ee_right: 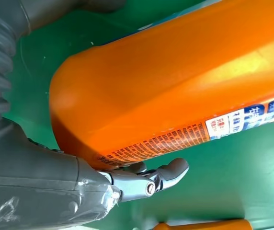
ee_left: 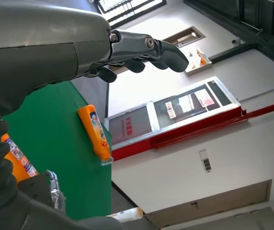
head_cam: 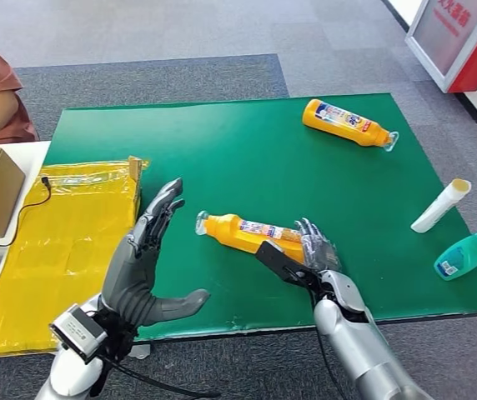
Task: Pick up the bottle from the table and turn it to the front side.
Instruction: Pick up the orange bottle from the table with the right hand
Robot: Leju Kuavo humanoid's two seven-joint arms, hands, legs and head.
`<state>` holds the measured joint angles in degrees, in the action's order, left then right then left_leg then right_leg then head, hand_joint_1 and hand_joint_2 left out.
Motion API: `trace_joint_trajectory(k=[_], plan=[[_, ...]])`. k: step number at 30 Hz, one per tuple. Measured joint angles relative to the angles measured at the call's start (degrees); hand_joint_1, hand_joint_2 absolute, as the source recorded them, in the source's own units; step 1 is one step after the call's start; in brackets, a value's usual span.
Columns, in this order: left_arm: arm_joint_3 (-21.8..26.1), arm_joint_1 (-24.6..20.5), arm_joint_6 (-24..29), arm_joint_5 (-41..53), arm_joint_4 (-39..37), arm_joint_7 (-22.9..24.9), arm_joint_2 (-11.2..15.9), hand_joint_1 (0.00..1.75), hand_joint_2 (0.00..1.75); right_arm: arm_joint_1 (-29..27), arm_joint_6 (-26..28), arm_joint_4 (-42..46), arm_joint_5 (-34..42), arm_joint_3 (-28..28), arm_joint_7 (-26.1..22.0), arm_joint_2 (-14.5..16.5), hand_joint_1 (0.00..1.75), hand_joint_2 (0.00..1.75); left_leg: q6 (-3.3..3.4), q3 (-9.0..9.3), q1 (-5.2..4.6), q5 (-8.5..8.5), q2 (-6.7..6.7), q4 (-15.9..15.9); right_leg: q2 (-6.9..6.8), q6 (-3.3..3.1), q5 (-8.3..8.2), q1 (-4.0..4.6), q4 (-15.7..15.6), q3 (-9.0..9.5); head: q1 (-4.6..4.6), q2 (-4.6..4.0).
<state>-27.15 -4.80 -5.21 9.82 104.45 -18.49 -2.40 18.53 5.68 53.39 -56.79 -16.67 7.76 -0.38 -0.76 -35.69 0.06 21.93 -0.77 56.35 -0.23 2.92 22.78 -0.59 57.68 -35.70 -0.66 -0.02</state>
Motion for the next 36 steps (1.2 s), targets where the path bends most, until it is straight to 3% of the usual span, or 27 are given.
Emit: trace_joint_trajectory(k=[1, 4, 5, 23, 36], plan=[[0.0, -0.1, -0.2, -0.2, 0.0, 0.0, 0.0, 0.0, 1.75, 0.3, 0.0, -0.5, -0.9, 0.0, 0.2, 0.0, 0.25, 1.75, 0.0, 0.0, 0.0, -0.01, 0.0, 0.0, 0.0, -0.01, -0.02, 0.0, 0.0, 0.0, 0.0, 0.0], [-0.1, -0.5, -0.6, -0.7, -0.2, 0.0, 0.0, 0.0, 1.75, 1.4, 0.2, -2.4, -3.3, 0.0, 0.2, 0.3, 1.52, 1.75, -0.03, 0.02, 0.0, -0.03, -0.01, 0.0, 0.01, -0.02, -0.05, 0.0, 0.0, 0.0, 0.0, 0.0], [-0.2, -0.6, -0.7, -0.9, -0.2, 0.0, 0.0, 0.0, 1.75, 1.7, 0.4, -3.0, -3.7, 0.0, -0.1, 0.5, 1.71, 1.75, -0.03, 0.03, 0.0, -0.04, -0.01, 0.0, 0.01, -0.03, -0.05, 0.0, 0.0, 0.0, -0.01, 0.0], [-0.3, -0.4, -1.3, -2.1, -1.1, 0.4, 0.0, 0.0, 1.75, 2.8, 1.8, -5.3, -2.8, 0.1, -1.9, 1.6, 1.75, 1.75, -0.06, 0.03, 0.01, -0.07, -0.01, 0.0, 0.01, -0.02, -0.06, 0.01, 0.0, 0.01, 0.0, 0.0], [1.4, 1.2, -0.8, -3.8, -1.7, 0.4, 0.1, 0.0, 1.75, -0.3, 2.2, -2.2, 8.3, 3.9, -8.2, 2.9, 1.75, 1.75, -0.04, -0.01, 0.0, -0.06, 0.0, 0.0, 0.0, -0.01, -0.05, 0.0, 0.0, -0.01, -0.01, 0.0]])
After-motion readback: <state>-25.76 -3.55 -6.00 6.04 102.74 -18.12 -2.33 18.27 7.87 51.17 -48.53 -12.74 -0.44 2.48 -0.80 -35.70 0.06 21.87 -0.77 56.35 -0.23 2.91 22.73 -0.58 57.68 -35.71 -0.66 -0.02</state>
